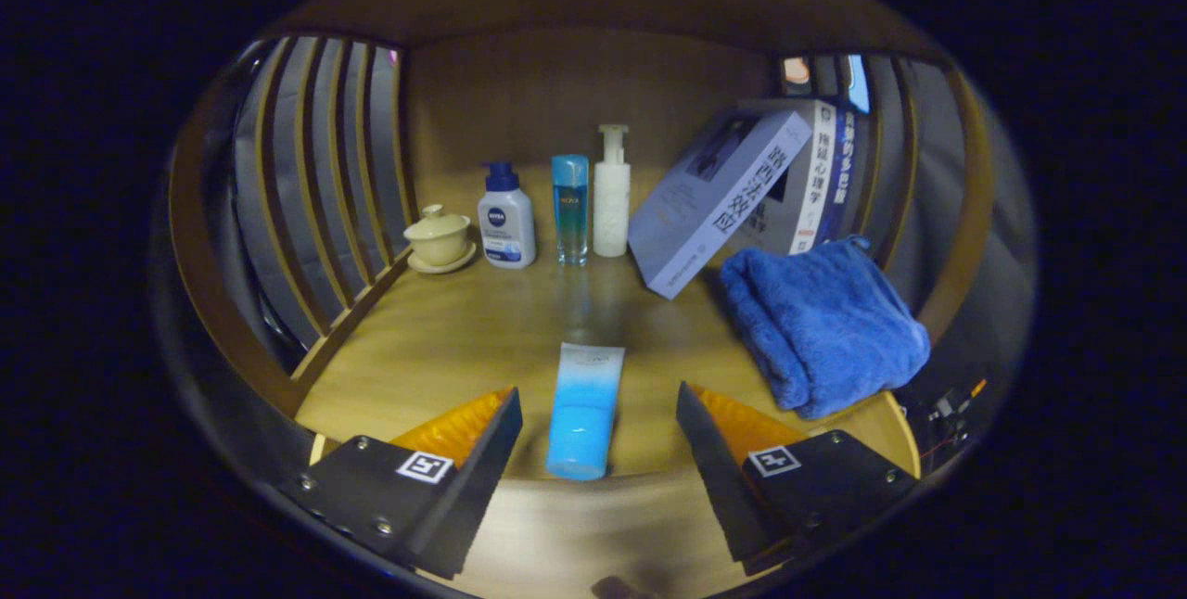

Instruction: Pull open the drawer, take out the items inside it, and place them on the countertop above the cabinet.

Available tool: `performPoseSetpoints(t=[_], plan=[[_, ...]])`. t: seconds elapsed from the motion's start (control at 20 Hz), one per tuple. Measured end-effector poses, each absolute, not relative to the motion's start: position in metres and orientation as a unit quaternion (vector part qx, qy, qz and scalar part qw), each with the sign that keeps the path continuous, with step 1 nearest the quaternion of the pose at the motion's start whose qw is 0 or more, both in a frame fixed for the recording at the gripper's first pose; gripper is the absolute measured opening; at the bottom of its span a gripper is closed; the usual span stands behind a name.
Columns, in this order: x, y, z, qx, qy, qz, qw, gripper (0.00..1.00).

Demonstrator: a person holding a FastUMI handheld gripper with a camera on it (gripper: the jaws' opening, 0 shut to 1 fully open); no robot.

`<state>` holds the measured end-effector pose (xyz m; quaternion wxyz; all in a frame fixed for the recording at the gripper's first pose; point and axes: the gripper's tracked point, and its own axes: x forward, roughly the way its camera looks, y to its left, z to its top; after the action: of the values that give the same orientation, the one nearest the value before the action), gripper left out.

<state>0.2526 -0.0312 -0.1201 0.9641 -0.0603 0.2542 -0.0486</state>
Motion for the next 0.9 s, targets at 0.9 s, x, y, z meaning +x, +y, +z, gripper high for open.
performPoseSetpoints(t=[0.9], plan=[[0.132,-0.023,-0.028,0.049,0.156,-0.035,0.986,0.99]])
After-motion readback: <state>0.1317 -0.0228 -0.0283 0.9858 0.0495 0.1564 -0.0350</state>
